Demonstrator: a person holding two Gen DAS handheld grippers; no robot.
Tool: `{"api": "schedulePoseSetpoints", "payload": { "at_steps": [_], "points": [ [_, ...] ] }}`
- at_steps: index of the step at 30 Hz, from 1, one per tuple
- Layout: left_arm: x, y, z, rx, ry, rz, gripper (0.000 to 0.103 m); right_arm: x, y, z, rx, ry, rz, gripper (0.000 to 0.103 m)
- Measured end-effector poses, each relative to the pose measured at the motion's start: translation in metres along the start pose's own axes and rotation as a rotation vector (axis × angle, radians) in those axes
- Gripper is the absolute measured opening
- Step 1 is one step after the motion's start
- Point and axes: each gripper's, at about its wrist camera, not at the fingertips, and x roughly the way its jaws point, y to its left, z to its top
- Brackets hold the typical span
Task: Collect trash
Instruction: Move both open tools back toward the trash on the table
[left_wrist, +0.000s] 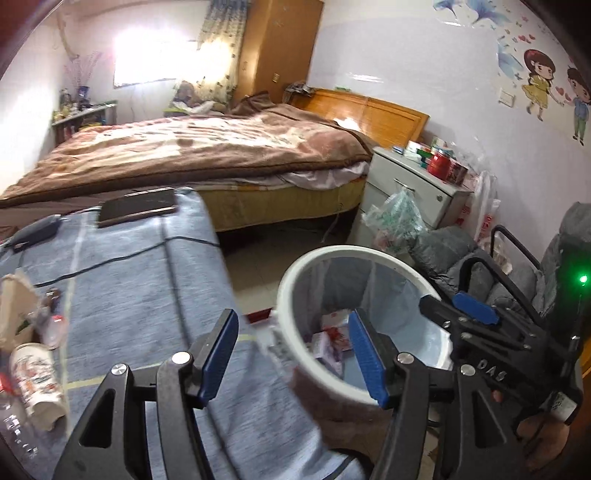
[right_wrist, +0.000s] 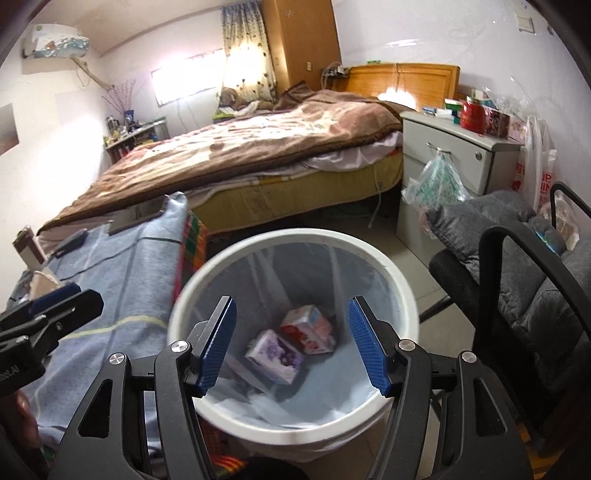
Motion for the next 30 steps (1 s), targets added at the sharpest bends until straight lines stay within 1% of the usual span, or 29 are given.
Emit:
{"api": "schedulePoseSetpoints", "payload": {
  "at_steps": [3, 7, 10, 15, 17, 20, 23, 28, 30],
  "points": [
    [-0.016, 0.016, -0.005, -0.009, -0.017, 0.052, 0.065, -0.006, 0.013, -0.001, -0.009, -0.019, 0.023, 0.064],
    [-0.042, 0.042, -0.015, -0.050, -0.056, 0.100, 0.066, -0.011, 0.035, -0.005, -0.035, -0.035, 0.075, 0.064],
    [-0.060, 0.060, -0.024, -0.064, -0.075, 0.158, 0.067, -0.015, 0.049, -0.008, -0.057, -0.040, 0.111, 0.064],
    [-0.091, 0.096, -0.041, -0.121, -0.095, 0.219, 0.067, -0.019, 0.077, -0.015, -0.093, -0.046, 0.165, 0.064],
    [-0.104, 0.109, -0.049, -0.134, -0.109, 0.258, 0.067, -0.021, 0.085, -0.017, -0.110, -0.041, 0.184, 0.064],
    [-0.119, 0.126, -0.060, -0.149, -0.117, 0.305, 0.067, -0.024, 0.101, -0.022, -0.138, -0.046, 0.216, 0.064],
    [-0.135, 0.146, -0.073, -0.174, -0.119, 0.350, 0.067, -0.024, 0.120, -0.027, -0.171, -0.034, 0.268, 0.064],
    [-0.158, 0.182, -0.095, -0.255, -0.121, 0.410, 0.067, -0.027, 0.157, -0.039, -0.241, -0.029, 0.331, 0.064],
    [-0.165, 0.197, -0.104, -0.275, -0.113, 0.459, 0.067, -0.027, 0.169, -0.045, -0.258, -0.019, 0.365, 0.064]
  ]
}}
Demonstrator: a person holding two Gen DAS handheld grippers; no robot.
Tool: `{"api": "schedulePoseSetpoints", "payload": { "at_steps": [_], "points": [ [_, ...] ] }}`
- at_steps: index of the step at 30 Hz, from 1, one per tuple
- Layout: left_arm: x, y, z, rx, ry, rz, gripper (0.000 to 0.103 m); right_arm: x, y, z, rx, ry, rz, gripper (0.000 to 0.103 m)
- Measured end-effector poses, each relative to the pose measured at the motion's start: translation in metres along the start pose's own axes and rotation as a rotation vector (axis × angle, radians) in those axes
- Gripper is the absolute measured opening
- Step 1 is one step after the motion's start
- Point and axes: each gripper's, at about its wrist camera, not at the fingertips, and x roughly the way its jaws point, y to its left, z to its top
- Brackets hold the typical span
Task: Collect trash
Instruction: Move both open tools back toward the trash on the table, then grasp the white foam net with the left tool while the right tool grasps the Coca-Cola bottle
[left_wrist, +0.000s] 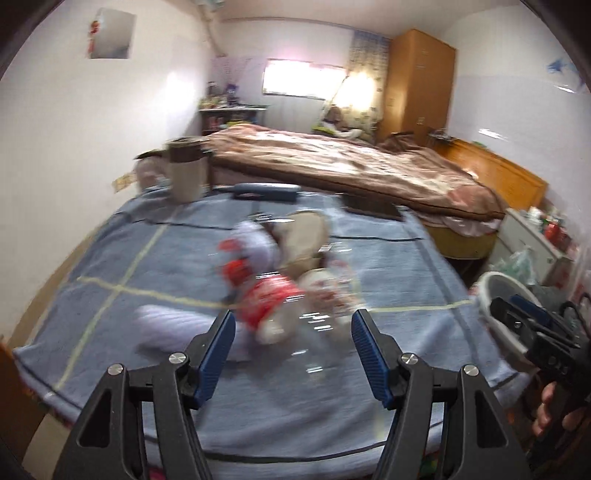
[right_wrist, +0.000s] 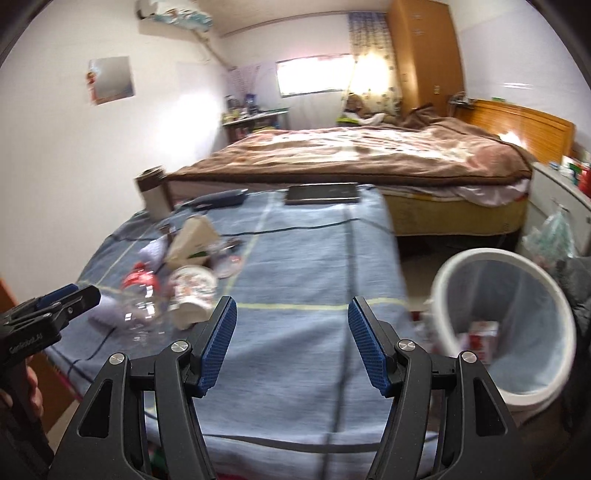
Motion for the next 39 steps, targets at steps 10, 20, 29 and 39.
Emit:
{"api": "schedulePoseSetpoints", "payload": {
  "at_steps": [10, 20, 29, 39],
  "points": [
    [0.014, 0.062, -0.008, -0.095, 0.062, 0.103, 0.068, 0.023, 0.058, -0.005, -0.098, 0.039, 0.108, 0.064],
    [0.042, 0.086, -0.007, -0.130, 0.121, 0.090, 0.068, 0.053, 0.101, -0.001, -0.151, 0.097, 0.241, 0.064],
    [0.053, 0.101, -0.007, -0.162, 0.142, 0.058, 0.068, 0.083, 0.132, -0.012, -0.243, 0.193, 0.281, 0.065],
    [0.068, 0.100, -0.004, -0.222, 0.182, 0.011, 0.068, 0.078, 0.131, -0.015, -0.249, 0.173, 0.223, 0.064]
  ]
}}
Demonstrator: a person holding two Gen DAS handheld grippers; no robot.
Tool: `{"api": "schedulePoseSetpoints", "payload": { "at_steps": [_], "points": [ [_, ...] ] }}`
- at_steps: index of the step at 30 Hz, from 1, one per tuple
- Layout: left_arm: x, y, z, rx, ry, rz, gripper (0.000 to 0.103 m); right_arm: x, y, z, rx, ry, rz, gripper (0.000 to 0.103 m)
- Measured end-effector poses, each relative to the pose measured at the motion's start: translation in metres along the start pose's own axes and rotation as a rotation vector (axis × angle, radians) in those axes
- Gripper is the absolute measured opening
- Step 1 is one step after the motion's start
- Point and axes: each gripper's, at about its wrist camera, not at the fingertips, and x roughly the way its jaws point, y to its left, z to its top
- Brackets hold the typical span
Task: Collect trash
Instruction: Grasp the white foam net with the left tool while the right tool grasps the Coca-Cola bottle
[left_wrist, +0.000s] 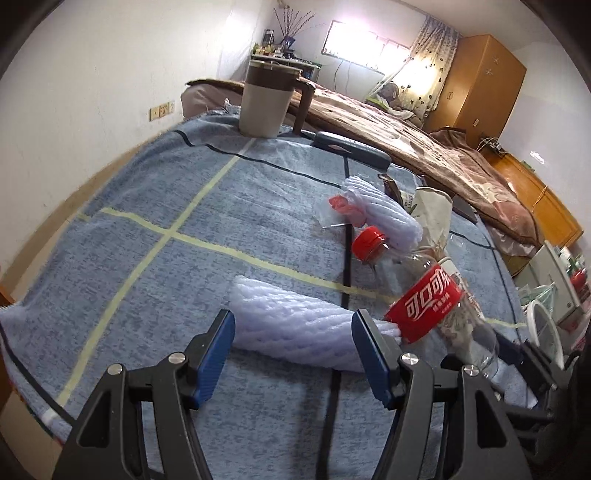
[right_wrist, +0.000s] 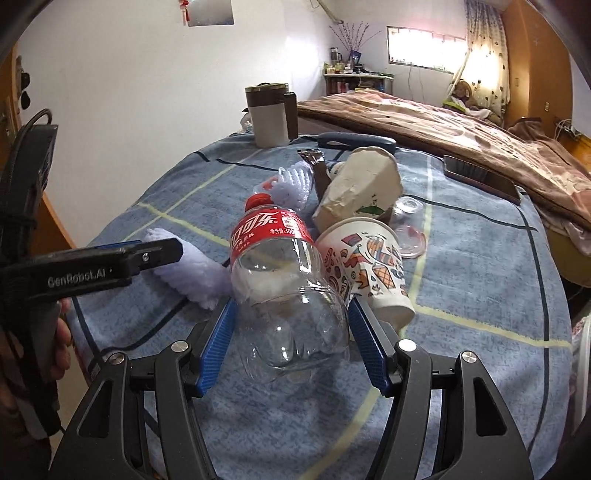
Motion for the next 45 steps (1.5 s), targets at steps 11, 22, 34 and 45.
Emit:
{"api": "schedulePoseSetpoints", "payload": {
  "at_steps": [11, 22, 34, 45],
  "points": [
    [0.016, -0.008, 0.008, -0.091, 0.030, -0.035, 0.072, -0.017, -0.018, -0.010, 0.062, -0.040, -0.060, 0.064],
    [0.031, -0.033, 0.007, 0.026, -0.003, 0.122, 0.068, -0.029, -0.029, -0.016, 0.091, -0.071, -0.074, 0.064],
    [0.010, -0.019, 0.003, 0.090, -0.011, 0.120, 0.025, -0.034, -0.032, -0.020, 0.111, -0.087, -0.054, 0.064],
    [-0.013, -0.034, -0.026, 0.148, 0.033, -0.083, 0.024, -0.043, -0.036, -0.026, 0.126, -0.095, -0.051, 0.064]
  ]
}}
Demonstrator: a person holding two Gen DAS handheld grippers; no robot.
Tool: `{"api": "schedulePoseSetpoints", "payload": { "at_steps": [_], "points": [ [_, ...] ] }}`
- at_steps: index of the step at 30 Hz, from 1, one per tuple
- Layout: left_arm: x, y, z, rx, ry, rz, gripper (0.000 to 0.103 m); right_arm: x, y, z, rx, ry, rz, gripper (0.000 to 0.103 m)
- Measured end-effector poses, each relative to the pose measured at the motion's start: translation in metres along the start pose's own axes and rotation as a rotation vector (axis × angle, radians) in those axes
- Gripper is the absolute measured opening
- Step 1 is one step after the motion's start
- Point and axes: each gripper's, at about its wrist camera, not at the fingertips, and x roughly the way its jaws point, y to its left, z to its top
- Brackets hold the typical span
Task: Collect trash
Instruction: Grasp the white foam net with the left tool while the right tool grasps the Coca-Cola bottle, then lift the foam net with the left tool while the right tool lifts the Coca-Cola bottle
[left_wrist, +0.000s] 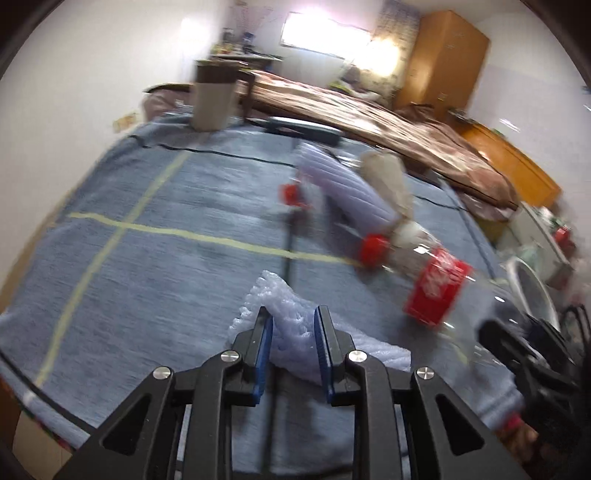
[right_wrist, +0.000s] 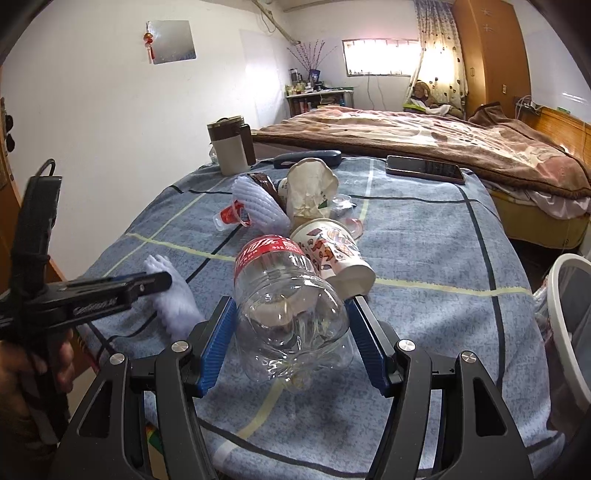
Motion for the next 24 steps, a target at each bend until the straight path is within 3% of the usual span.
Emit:
{"api": "schedulePoseSetpoints", "payload": {
  "at_steps": [6, 8, 10, 15, 19, 24],
  "points": [
    [0.006, -0.020, 0.004, 0.083, 0.037, -0.063, 0.026, -0.012, -0.001, -0.016, -0.035, 0.031, -0.024, 0.064],
    [0.007, -0.021, 0.005, 0.074, 0.032, -0.034, 0.037, -0.016, -0.004, -0.019, -0.024, 0.040, -0.037, 0.064],
    [0.005, -0.021, 0.003, 0.045, 0.034, -0.021, 0.059, -0.016, -0.004, -0.020, -0.025, 0.064, -0.050, 0.064],
    [-0.001, -0.018, -0.010, -0.043, 0.039, 0.046, 0.064, -0.015, -0.006, -0.020, -0.036, 0.081, -0.046, 0.065],
    [0.009, -0.011, -0.016, -0.171, 0.088, -0.044, 0.064, -0.011, -0.002, -0.014, -0.107, 0.104, -0.031, 0.065],
    [0.011, -0.020, -0.019, -0.179, 0.089, -0.069, 0.064, -0.001, -0.001, -0.009, -0.145, 0.126, -0.023, 0.065]
  ]
}}
